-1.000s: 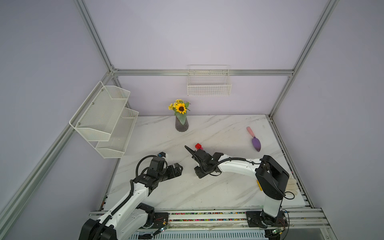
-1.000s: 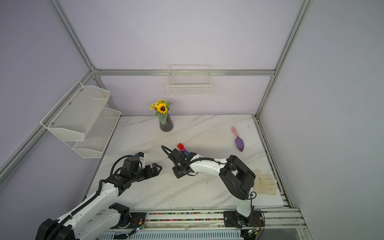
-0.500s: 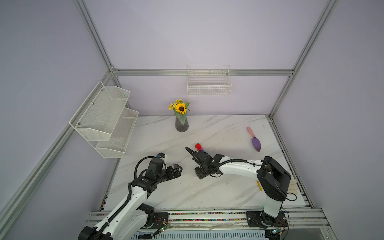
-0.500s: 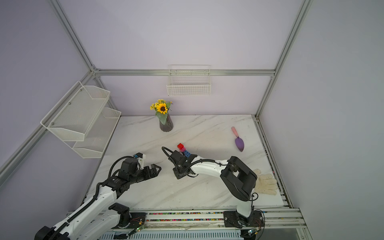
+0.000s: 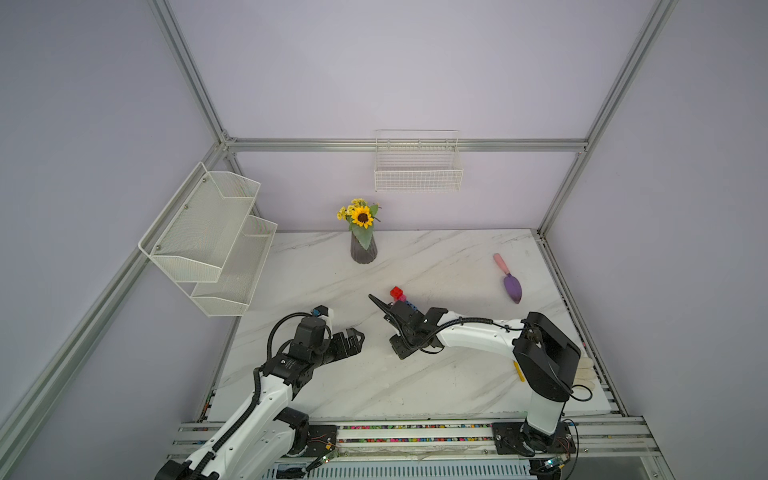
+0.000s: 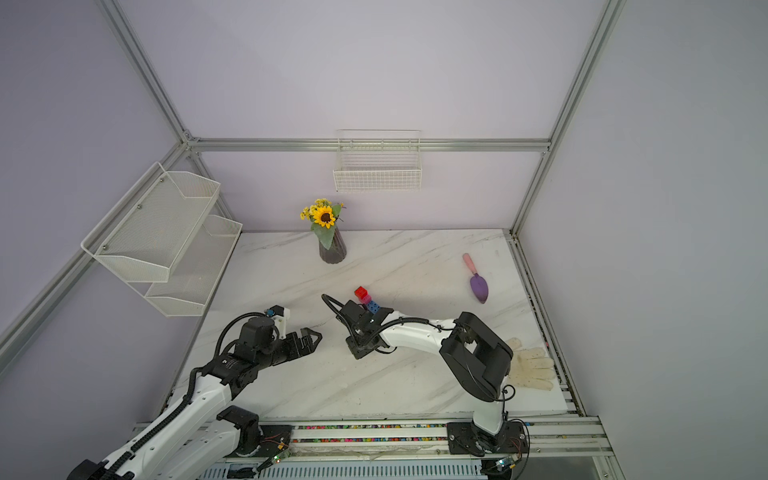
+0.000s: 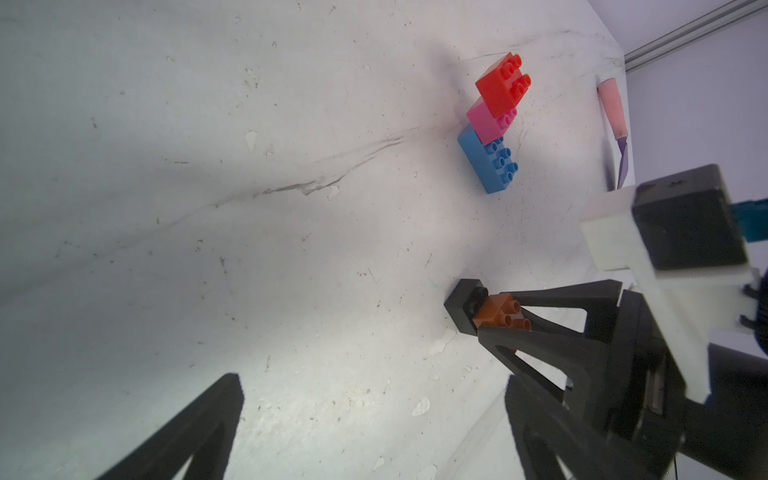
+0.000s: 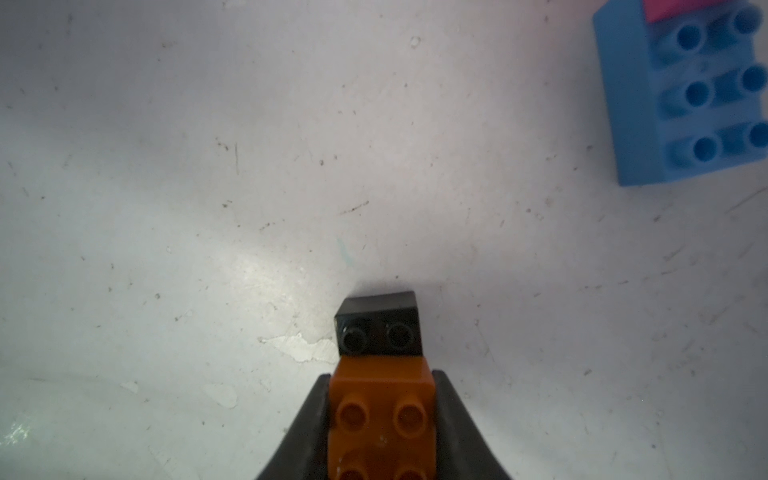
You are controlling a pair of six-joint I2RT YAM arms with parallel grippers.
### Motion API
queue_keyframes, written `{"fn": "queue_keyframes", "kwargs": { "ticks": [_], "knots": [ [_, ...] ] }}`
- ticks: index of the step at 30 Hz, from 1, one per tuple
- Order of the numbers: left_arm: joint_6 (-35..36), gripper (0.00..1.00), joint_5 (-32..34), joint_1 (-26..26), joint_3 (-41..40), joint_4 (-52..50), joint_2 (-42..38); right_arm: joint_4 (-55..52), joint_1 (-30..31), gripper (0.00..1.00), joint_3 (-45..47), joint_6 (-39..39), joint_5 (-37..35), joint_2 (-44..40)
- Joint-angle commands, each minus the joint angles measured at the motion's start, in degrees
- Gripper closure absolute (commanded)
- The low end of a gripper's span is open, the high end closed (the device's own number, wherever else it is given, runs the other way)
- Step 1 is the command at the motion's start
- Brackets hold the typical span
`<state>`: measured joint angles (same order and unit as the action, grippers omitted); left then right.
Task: Assemble the letter v with lego
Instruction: Assemble the lego brick with the lego brick.
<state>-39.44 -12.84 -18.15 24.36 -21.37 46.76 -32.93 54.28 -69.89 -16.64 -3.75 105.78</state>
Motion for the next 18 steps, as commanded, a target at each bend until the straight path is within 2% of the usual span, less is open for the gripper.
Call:
{"fn": "queue_keyframes", "kwargs": {
  "ticks": [1, 10, 18],
  "knots": [
    [0.1, 0.0, -1.5, -0.3, -1.1, 0.4, -1.4, -6.9, 0.0, 0.78, 3.1, 4.5, 2.5, 3.8],
    [-0.2, 0.0, -2.3, -0.3, -1.8, 0.5, -2.3, -8.2, 0.0, 0.78, 2.2, 8.8, 5.7, 7.1],
    [-0.5, 0.0, -2.1, -0.3, -1.5, -0.1, -3.2, -8.1, -0.2, 0.78, 3.9, 8.5, 4.1, 7.5]
  ]
}}
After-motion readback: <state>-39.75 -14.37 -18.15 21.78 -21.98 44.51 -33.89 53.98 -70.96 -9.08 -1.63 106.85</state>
